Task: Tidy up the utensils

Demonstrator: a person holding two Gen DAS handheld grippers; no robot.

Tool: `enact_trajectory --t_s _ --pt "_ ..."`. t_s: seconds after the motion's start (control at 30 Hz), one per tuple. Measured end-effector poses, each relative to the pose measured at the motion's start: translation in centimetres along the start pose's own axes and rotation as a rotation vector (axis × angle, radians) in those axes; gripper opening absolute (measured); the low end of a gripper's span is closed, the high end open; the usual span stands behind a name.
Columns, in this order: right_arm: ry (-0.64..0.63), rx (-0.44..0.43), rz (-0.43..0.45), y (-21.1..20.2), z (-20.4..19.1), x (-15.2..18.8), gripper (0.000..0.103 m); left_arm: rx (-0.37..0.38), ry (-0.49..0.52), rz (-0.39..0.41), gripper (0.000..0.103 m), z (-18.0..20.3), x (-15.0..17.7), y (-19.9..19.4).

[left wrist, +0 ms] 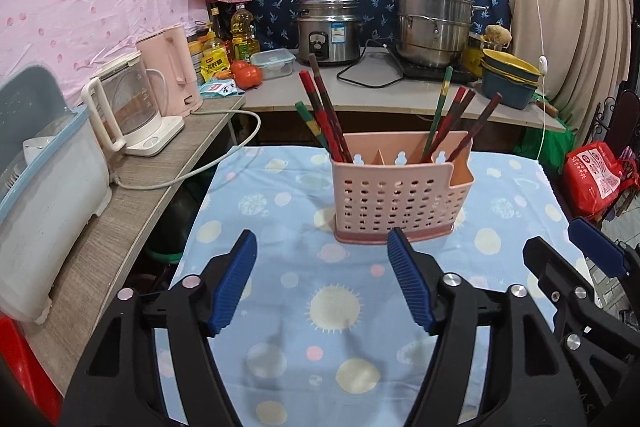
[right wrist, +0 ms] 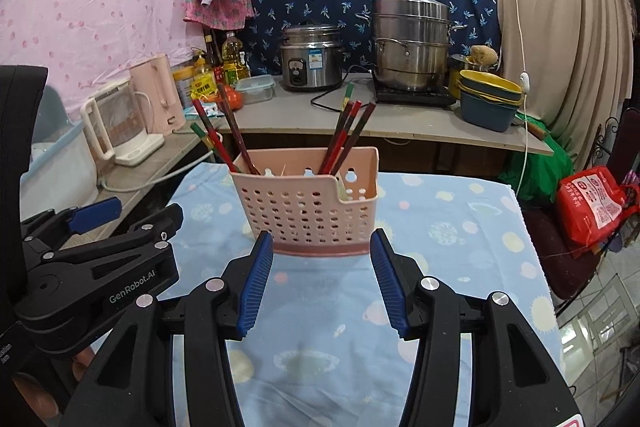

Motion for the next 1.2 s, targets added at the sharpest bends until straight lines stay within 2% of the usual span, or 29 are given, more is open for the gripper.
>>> enact_trajectory --t_s 0.2,0.27,0.4,0.47,0.7,0.73,1.2 --pt "-0.010 0.012 -0.024 -0.3 0.3 1.4 0.056 -0.012 -0.001 -0.015 0.076 0.1 1.5 -0.3" --pt "-0.011 0.014 -0.023 -0.6 0.4 1.6 0.065 -0.015 0.000 -0.020 0.078 0.2 1.9 -0.4" --pt "-0.015 0.026 -0.017 -1.0 0.5 2.0 0.075 -0.024 -0.004 -0.032 0.085 0.3 2.6 -0.4" --pt "-0.016 0.032 -0.018 -1.2 0.7 2.3 0.084 -0.027 -0.011 -0.038 0.087 0.2 2.8 -0.4" --pt "-0.006 0.033 -0.040 -1.1 1.0 3.2 0.088 -0.045 -0.009 -0.048 0.094 0.1 3.6 -0.4" --pt "-0.005 0.040 -0.040 -1.1 1.1 3.3 0.098 -0.054 -0.010 -0.050 0.094 0.0 3.7 -0.3" --pt "-0.012 0.076 -0.056 -0.8 1.1 4.4 0.097 -0.075 -0.018 -0.070 0.096 -0.7 4.8 -0.1"
Point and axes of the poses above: each gripper's, at about its wrist camera, not at the fingertips, and y roughly the way its jaws point, z to its right, x to its underside, the point moved 1 cm from there along y, roughly the way its jaws point, and after that the axes turned 8 degrees about x, right-handed, at the moved point
